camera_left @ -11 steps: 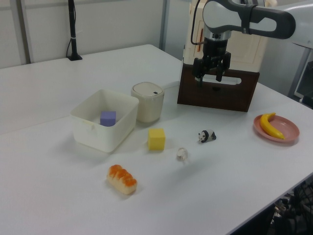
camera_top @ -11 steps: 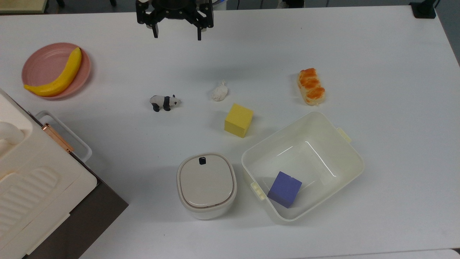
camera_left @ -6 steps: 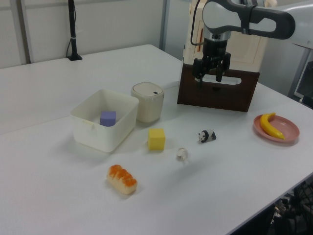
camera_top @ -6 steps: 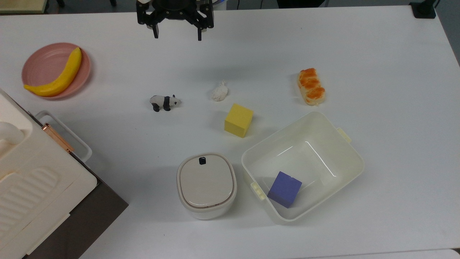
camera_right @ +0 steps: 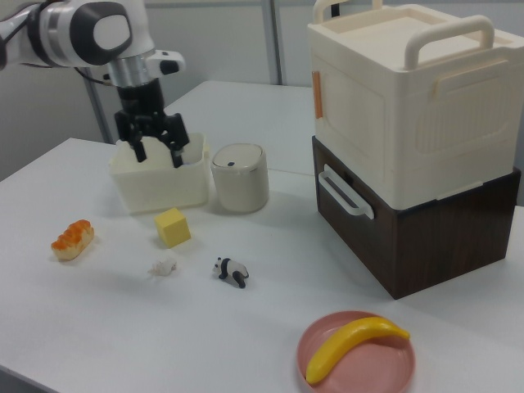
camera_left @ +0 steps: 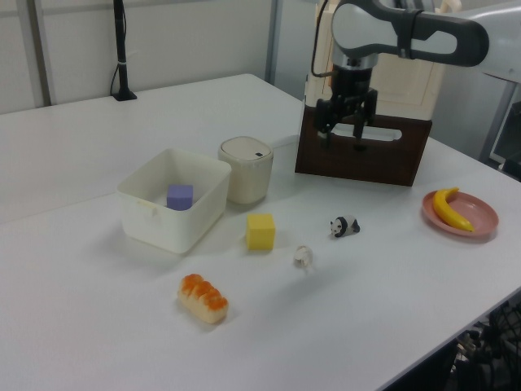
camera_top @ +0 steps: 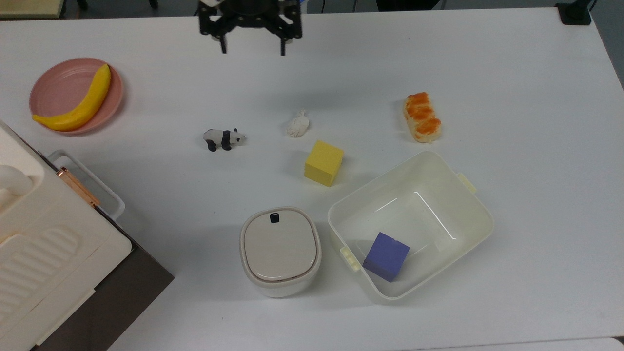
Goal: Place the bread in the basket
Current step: 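Move the gripper over the orange bread roll and lower it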
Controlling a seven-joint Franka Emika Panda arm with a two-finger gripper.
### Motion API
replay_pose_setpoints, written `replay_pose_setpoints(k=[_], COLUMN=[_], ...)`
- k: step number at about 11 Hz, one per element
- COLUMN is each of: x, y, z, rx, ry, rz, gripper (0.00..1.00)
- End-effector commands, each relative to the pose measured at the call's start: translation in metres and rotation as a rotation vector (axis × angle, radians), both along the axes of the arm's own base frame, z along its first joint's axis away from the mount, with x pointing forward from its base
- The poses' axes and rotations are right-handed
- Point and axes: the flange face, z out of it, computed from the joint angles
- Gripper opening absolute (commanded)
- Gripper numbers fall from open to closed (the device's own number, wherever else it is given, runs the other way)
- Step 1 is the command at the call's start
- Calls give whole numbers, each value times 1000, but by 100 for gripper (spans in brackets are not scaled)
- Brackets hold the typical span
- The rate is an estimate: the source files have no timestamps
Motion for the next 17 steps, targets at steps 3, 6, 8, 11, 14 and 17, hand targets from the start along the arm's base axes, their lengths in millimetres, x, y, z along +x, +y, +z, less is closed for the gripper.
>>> replay_pose_setpoints(k=[3,6,8,11,14,17], x=[-16,-35,-40,-32,-24,-26], y=[132,208,250,283,290,308], z=[-26,-45,-77,-150,-197,-227], rx=[20,59,71,79,60,47], ry=[31,77,109,120,151,145], rz=[30,134,197,235,242,275], gripper=[100,100,100,100,100,100])
